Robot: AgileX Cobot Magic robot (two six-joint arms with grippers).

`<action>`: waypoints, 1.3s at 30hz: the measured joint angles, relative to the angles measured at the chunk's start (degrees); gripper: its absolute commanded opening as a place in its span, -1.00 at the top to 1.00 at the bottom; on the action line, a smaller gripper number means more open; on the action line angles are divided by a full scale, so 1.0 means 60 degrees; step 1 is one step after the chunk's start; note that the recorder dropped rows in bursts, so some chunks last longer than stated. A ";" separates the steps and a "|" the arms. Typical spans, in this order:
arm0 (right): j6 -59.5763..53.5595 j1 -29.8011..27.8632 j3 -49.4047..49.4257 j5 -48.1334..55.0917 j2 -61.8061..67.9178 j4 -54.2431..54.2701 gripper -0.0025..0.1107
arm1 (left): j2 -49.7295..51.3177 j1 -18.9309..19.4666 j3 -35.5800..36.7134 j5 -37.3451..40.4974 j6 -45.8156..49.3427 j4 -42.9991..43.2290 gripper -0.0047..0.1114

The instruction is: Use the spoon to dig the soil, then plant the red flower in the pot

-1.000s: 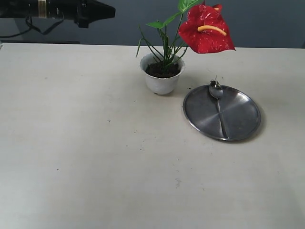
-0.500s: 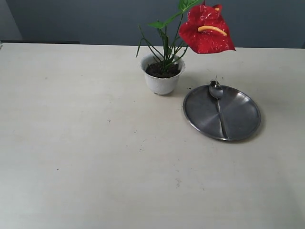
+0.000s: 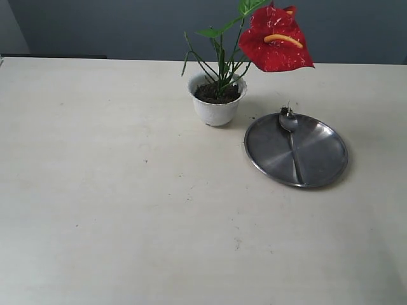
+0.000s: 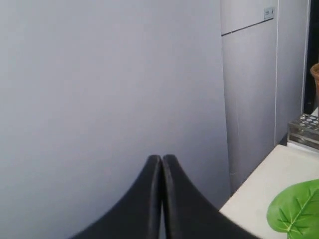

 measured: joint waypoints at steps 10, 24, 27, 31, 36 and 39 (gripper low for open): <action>0.0000 0.0000 0.0000 0.0000 0.0000 0.0000 0.97 | -0.2149 0.0000 0.0721 0.1784 -0.0637 0.0000 0.91; 0.0000 0.0000 0.0000 0.0000 0.0000 0.0000 0.97 | -0.3999 0.0000 0.1805 0.2234 -0.1035 0.0000 0.91; 0.0000 0.0000 0.0000 0.0000 0.0000 0.0000 0.97 | -0.4130 0.0000 0.1844 0.1687 -0.0588 0.0000 0.91; 0.0000 0.0000 0.0000 0.0000 0.0000 0.0000 0.97 | -0.4232 0.0000 0.1867 0.1508 -0.0442 0.0000 0.91; 0.0000 0.0000 0.0000 0.0000 0.0000 0.0000 0.97 | -0.4336 0.0000 0.1867 0.1458 -0.0443 0.0000 0.91; 0.0000 0.0000 0.0000 0.0000 0.0000 0.0000 0.97 | -0.4336 0.0000 0.1873 0.1437 -0.0415 0.0000 0.91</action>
